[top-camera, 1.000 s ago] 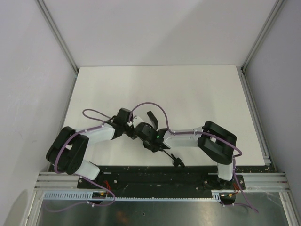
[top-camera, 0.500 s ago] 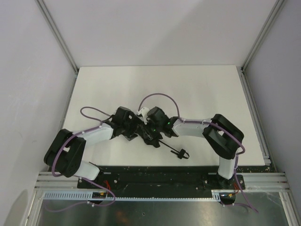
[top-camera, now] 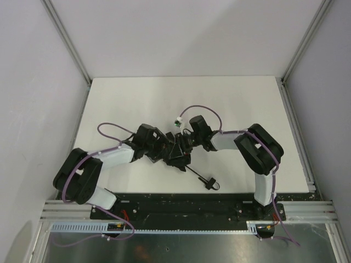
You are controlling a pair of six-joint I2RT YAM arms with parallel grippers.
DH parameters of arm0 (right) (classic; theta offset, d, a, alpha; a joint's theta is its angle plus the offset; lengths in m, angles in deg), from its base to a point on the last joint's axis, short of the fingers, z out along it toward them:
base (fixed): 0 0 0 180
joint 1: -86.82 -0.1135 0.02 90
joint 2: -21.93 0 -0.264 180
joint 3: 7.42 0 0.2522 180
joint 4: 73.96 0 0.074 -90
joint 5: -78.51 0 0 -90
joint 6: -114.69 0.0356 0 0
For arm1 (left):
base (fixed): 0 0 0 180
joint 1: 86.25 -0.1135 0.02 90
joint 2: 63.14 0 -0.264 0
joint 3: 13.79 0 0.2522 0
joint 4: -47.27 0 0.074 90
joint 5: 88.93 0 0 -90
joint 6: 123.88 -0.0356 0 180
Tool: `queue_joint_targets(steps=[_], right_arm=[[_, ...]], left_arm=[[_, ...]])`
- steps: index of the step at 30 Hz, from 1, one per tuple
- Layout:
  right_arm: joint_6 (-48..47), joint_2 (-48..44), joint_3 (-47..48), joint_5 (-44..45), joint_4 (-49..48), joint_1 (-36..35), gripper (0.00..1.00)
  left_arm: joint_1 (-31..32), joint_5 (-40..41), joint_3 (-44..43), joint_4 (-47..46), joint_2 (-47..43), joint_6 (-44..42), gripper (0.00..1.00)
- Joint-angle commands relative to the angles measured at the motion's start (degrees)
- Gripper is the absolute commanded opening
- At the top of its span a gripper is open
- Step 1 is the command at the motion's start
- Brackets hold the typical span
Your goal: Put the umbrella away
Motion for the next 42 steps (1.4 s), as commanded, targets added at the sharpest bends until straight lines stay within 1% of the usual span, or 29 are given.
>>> queue_joint_targets(steps=[1, 2, 4, 8, 11, 12, 13, 14, 15, 16, 17, 18, 19, 20, 21, 24, 28, 32, 36, 39, 40, 42], right_arm=[[10.3, 1.1, 0.9, -8.7, -16.0, 0.6, 0.00], [11.1, 1.4, 0.9, -9.3, -17.0, 0.7, 0.00], [12.3, 1.9, 0.9, -10.4, -18.3, 0.7, 0.00], [15.0, 2.6, 0.9, -12.3, -21.4, 0.7, 0.00], [15.6, 2.1, 0.9, -11.6, -21.0, 0.8, 0.00], [15.1, 1.7, 0.9, -10.9, -20.0, 0.8, 0.01], [14.1, 1.0, 0.9, -9.6, -18.1, 0.8, 0.06], [12.7, 0.2, 0.9, -8.1, -15.8, 0.8, 0.15], [11.1, -0.7, 0.9, -6.3, -13.2, 0.7, 0.25], [9.6, -1.7, 0.9, -3.6, -10.2, 0.6, 0.37], [7.8, -2.9, 0.9, -1.4, -7.5, 0.3, 0.53], [5.9, -4.1, 0.9, 0.8, -4.9, -0.1, 0.66], [3.8, -5.4, 0.9, 3.3, -2.1, -0.7, 0.75], [1.5, -6.6, 0.9, 5.4, 0.1, -1.4, 0.80], [-0.5, -7.8, 0.9, 7.5, 2.2, -2.4, 0.83], [-5.7, -11.2, 0.9, 14.7, 7.4, -5.8, 0.87], [-11.2, -13.3, 0.9, 27.2, 12.7, -12.0, 0.89], [-13.0, -12.4, 1.3, 41.9, 15.3, -17.5, 0.89], [-14.2, -9.2, 2.4, 52.9, 15.6, -21.1, 0.87], [-14.8, -7.0, 2.9, 54.8, 15.4, -21.3, 0.82], [-14.8, -6.4, 3.0, 54.3, 15.4, -20.9, 0.79], [-14.5, -5.3, 3.0, 51.6, 15.4, -19.9, 0.70]], left_arm=[[2.0, -2.8, -0.3, -0.7, 1.7, 0.0, 0.86], [2.0, -2.6, -0.1, -0.8, 1.7, 0.1, 0.82], [2.1, -2.0, 0.1, -1.2, 1.4, 0.0, 0.72], [2.1, -1.3, 0.4, -1.9, 0.6, -0.2, 0.41], [2.0, -1.3, 0.6, -2.1, 0.3, -0.3, 0.19], [2.0, -1.2, 0.7, -2.1, 0.2, -0.3, 0.12], [2.0, -1.1, 0.8, -2.0, 0.0, -0.3, 0.06], [2.0, -0.9, 0.9, -2.0, -0.2, -0.2, 0.03], [2.0, -0.7, 1.0, -2.0, -0.5, -0.1, 0.02], [1.9, -0.5, 1.2, -2.0, -0.8, 0.0, 0.01], [2.0, -0.2, 1.3, -2.0, -1.2, 0.2, 0.00], [2.0, 0.0, 1.4, -2.0, -1.5, 0.4, 0.00], [1.9, 0.1, 1.5, -2.0, -1.7, 0.6, 0.00], [1.8, 0.2, 1.5, -2.0, -2.0, 1.0, 0.00], [1.7, 0.1, 1.5, -2.1, -2.2, 1.3, 0.00], [1.3, -0.6, 1.1, -1.8, -1.9, 2.5, 0.00], [1.1, -1.7, -1.1, 1.7, -0.4, 3.9, 0.00], [1.1, -2.2, -1.9, 4.1, 0.2, 5.2, 0.00], [1.1, -2.4, -2.2, 5.6, -0.1, 5.6, 0.00], [1.1, -2.3, -2.3, 6.5, -0.7, 5.6, 0.00], [1.1, -2.2, -2.3, 6.9, -0.9, 5.7, 0.00], [1.1, -2.2, -2.3, 7.2, -1.3, 5.8, 0.00]])
